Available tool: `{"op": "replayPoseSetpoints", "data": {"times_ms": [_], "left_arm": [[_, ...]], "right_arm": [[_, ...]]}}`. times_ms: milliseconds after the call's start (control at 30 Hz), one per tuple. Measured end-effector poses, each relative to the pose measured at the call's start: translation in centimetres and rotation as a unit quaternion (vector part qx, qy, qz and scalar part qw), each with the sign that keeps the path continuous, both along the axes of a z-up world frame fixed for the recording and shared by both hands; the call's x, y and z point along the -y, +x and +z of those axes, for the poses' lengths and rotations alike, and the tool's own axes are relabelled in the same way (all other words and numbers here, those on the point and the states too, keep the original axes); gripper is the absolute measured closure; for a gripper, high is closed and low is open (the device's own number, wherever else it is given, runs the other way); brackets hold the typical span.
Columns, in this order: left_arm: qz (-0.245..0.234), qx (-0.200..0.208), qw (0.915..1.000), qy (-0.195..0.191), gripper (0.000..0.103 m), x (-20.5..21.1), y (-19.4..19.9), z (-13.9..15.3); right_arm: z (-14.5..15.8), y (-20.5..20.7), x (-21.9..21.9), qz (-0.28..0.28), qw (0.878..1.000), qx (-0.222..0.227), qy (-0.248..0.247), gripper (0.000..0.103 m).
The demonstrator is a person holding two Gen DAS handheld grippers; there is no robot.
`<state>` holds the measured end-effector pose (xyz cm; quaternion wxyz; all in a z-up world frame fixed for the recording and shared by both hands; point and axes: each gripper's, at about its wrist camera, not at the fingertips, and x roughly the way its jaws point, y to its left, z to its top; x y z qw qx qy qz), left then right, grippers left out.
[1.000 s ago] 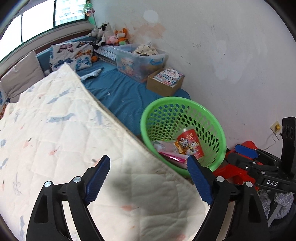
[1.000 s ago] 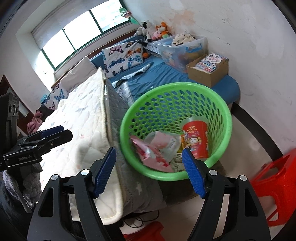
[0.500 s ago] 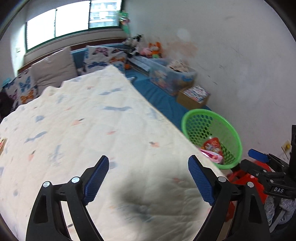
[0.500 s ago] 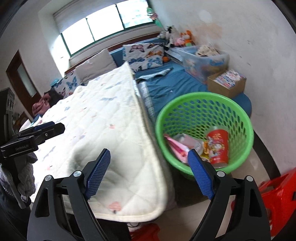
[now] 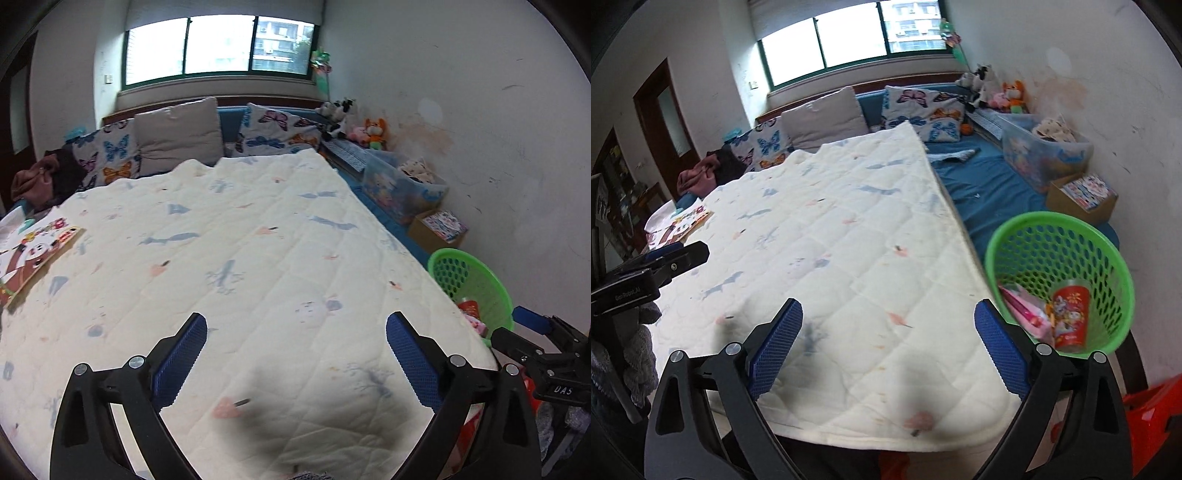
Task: Collect trash
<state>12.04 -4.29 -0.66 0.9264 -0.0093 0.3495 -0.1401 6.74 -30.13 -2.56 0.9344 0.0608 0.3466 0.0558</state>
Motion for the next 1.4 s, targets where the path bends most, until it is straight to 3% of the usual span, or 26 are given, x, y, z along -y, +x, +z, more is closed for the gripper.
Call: {"op": "replayPoseSetpoints", "data": {"times_ms": [500,1400], "left_arm": [[0.062,0.025,0.9977,-0.014,0.008,-5.0,-3.5,0.6],[0.071,0.056,0.9957,0.022,0.008,-2.9,-5.2,0.7]], "right_arm": [[0.0,-0.2,-3.7,0.011,1.0,0.017,-0.019,0.005],[0.4,-1.4,-3.5,-0.002,0.999,0.032,-0.036,0.004]]}}
